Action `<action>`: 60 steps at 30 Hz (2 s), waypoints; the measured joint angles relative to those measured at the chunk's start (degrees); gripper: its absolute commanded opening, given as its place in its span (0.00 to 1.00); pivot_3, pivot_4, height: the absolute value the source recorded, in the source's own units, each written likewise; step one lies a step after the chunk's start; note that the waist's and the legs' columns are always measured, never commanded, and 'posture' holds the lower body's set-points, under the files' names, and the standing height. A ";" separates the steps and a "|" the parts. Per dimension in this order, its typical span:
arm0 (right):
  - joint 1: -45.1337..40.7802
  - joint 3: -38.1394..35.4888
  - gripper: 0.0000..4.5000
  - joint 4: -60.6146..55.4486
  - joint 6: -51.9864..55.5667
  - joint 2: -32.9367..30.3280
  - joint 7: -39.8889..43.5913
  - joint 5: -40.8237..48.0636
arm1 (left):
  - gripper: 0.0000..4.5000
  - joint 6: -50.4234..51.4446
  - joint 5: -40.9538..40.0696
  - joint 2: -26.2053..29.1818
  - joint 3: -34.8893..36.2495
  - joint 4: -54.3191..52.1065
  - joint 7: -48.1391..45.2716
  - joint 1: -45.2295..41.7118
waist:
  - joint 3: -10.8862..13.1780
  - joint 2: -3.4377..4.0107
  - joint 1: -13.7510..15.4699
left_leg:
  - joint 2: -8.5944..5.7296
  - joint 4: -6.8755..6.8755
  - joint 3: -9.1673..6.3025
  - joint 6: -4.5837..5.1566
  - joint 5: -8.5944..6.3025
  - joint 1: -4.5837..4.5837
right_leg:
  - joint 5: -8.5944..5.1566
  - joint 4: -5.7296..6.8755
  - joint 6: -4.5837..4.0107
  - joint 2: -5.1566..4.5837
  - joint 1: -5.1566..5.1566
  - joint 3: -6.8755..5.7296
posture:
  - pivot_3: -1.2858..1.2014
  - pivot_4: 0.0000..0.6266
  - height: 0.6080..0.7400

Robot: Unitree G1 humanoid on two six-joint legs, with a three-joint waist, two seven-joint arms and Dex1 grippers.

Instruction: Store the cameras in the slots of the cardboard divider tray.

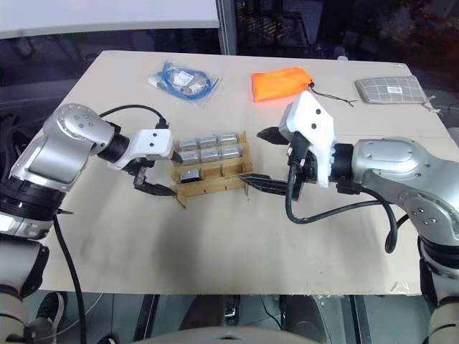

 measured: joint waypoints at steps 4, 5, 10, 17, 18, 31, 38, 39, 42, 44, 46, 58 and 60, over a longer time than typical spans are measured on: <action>0.00 0.00 1.00 -0.07 0.00 0.01 0.09 -0.50 | 1.00 1.48 -1.23 -0.61 1.65 -0.85 0.82 0.13 | 0.00 0.00 -0.18 | 0.01 0.00 -0.01 0.00 0.00 0.01 | 0.00 0.01 0.00 0.01 0.00 0.01 | 0.52 0.24 1.00; 0.01 0.00 1.00 -0.07 -0.01 0.00 0.13 -0.73 | 1.00 2.48 -2.36 -1.02 2.73 -0.81 1.20 0.06 | 0.00 0.00 -0.19 | 0.01 0.00 -0.01 0.00 0.00 0.01 | 0.00 0.00 0.00 0.02 0.00 0.00 | 0.52 0.24 1.00; 2.28 -0.03 1.00 -0.02 -1.55 -0.28 0.84 -3.63 | 1.00 10.35 -13.98 -5.14 12.56 -2.61 2.29 -0.72 | 0.02 -0.03 -0.17 | 0.01 0.01 -0.03 -0.01 0.00 -0.01 | 0.00 -0.04 0.01 0.00 0.01 0.00 | 0.52 0.24 1.00; 14.25 0.00 1.00 4.05 -6.68 -0.12 -1.78 -15.12 | 1.00 20.93 -34.44 -9.43 31.18 -13.73 7.94 5.96 | 0.02 -0.05 -0.99 | 0.02 -0.01 0.02 -0.23 0.13 0.08 | 0.00 0.00 0.02 -0.01 0.03 0.08 | 0.52 0.24 1.00; 15.46 0.01 1.00 4.76 -7.47 0.34 -2.44 -16.47 | 1.00 21.87 -36.09 -9.53 32.22 -14.70 8.26 7.59 | 0.02 -0.05 -1.13 | 0.04 -0.01 0.00 -0.23 0.14 0.09 | 0.00 0.01 0.01 0.01 0.04 0.07 | 0.52 0.24 1.00; 25.09 4.88 1.00 20.50 -24.78 11.07 -4.48 -35.51 | 1.00 24.52 -49.85 -7.61 41.87 -26.20 13.77 26.61 | 0.02 -0.04 -1.50 | 0.03 0.01 -0.01 -0.26 0.15 0.20 | 0.00 0.03 0.01 -0.01 0.16 0.05 | 0.52 0.24 1.00; 24.82 5.03 1.00 25.72 -27.99 13.80 -3.18 -38.51 | 1.00 24.20 -52.07 -7.26 41.99 -27.97 16.59 27.91 | 0.03 -0.04 -1.52 | 0.02 0.00 -0.01 -0.27 0.15 0.23 | 0.01 0.02 0.01 -0.01 0.18 0.06 | 0.52 0.24 1.00; 24.82 5.02 1.00 25.74 -28.40 13.46 -1.80 -38.69 | 1.00 24.20 -52.36 -7.10 41.99 -28.39 17.12 27.95 | 0.03 -0.03 -1.52 | 0.02 0.00 0.00 -0.27 0.15 0.23 | 0.01 0.02 0.01 -0.01 0.18 0.07 | 0.52 0.24 1.00; 24.08 5.04 1.00 25.76 -29.19 7.89 4.23 -39.15 | 1.00 24.26 -52.98 -6.59 41.99 -29.06 18.61 28.25 | 0.06 0.03 -1.48 | 0.00 0.00 0.01 -0.26 0.14 0.24 | 0.01 0.00 0.01 -0.03 0.19 0.08 | 0.52 0.24 1.00; 21.85 5.88 1.00 27.02 -32.96 2.09 10.37 -41.33 | 1.00 24.38 -53.95 -6.42 42.09 -29.75 19.79 29.13 | 0.08 0.04 -1.54 | 0.00 0.00 0.02 -0.25 0.14 0.27 | 0.01 -0.01 0.01 -0.03 0.20 0.10 | 0.52 0.24 1.00; 18.07 7.92 1.00 30.48 -39.56 -1.68 15.53 -45.09 | 1.00 24.59 -54.55 -6.29 42.06 -31.01 20.81 30.18 | 0.08 0.05 -1.76 | 0.00 -0.02 0.07 -0.25 0.14 0.33 | 0.00 -0.01 0.01 0.01 0.20 0.15 | 0.52 0.24 1.00; -7.19 19.71 1.00 64.52 -72.76 2.68 39.77 -57.17 | 1.00 22.62 -50.50 0.40 42.68 -35.55 25.12 37.46 | 0.17 0.12 -1.78 | 0.04 -0.11 0.19 -0.29 0.16 0.45 | 0.00 -0.05 0.00 0.06 0.22 0.29 | 0.52 0.24 1.00; -9.30 20.48 1.00 68.13 -76.01 3.85 41.23 -58.20 | 1.00 21.98 -49.28 1.04 42.90 -35.99 25.65 38.85 | 0.18 0.13 -1.62 | 0.05 -0.11 0.16 -0.30 0.16 0.43 | 0.00 -0.05 -0.01 0.05 0.22 0.24 | 0.52 0.24 1.00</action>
